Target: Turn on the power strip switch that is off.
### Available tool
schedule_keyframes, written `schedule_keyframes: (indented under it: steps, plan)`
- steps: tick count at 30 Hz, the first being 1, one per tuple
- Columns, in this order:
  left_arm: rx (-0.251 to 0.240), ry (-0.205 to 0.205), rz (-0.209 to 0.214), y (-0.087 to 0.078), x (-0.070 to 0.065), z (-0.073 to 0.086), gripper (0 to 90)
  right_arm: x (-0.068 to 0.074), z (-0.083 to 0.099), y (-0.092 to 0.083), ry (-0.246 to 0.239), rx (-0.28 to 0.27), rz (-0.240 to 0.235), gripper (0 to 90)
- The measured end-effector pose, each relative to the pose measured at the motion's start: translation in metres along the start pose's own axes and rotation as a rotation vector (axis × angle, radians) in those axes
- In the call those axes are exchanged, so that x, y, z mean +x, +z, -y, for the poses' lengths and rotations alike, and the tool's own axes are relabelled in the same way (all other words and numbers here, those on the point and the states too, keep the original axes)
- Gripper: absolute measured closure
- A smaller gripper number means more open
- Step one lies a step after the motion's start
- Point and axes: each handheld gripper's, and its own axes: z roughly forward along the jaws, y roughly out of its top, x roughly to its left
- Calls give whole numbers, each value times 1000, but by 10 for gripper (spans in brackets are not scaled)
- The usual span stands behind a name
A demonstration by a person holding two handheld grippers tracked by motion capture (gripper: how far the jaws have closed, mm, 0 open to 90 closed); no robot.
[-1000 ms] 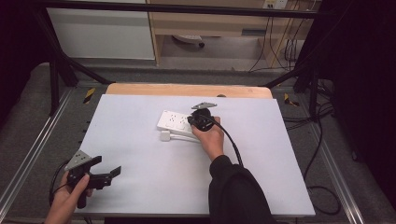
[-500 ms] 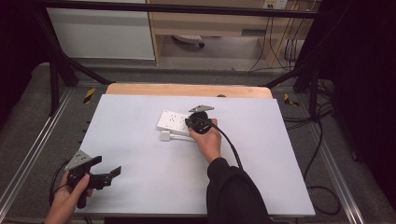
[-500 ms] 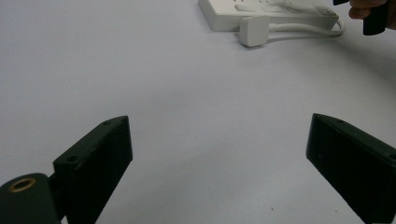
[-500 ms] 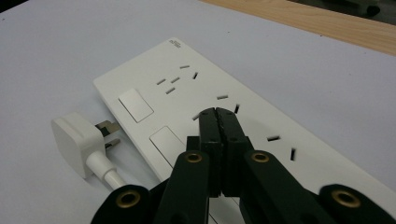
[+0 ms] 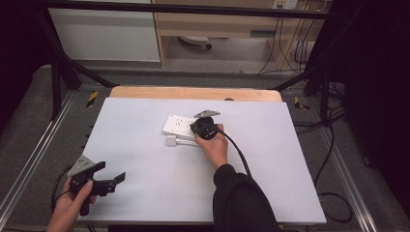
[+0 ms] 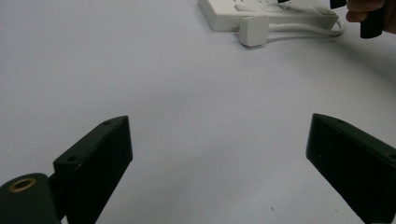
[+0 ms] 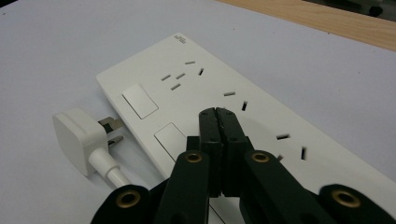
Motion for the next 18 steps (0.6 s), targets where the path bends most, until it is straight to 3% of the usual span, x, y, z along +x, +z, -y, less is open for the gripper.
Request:
schedule_keyframes:
  steps: [18]
  plan:
    - [3,1,2,0,0,0,72,8,2,1,-11,-7,-22,900]
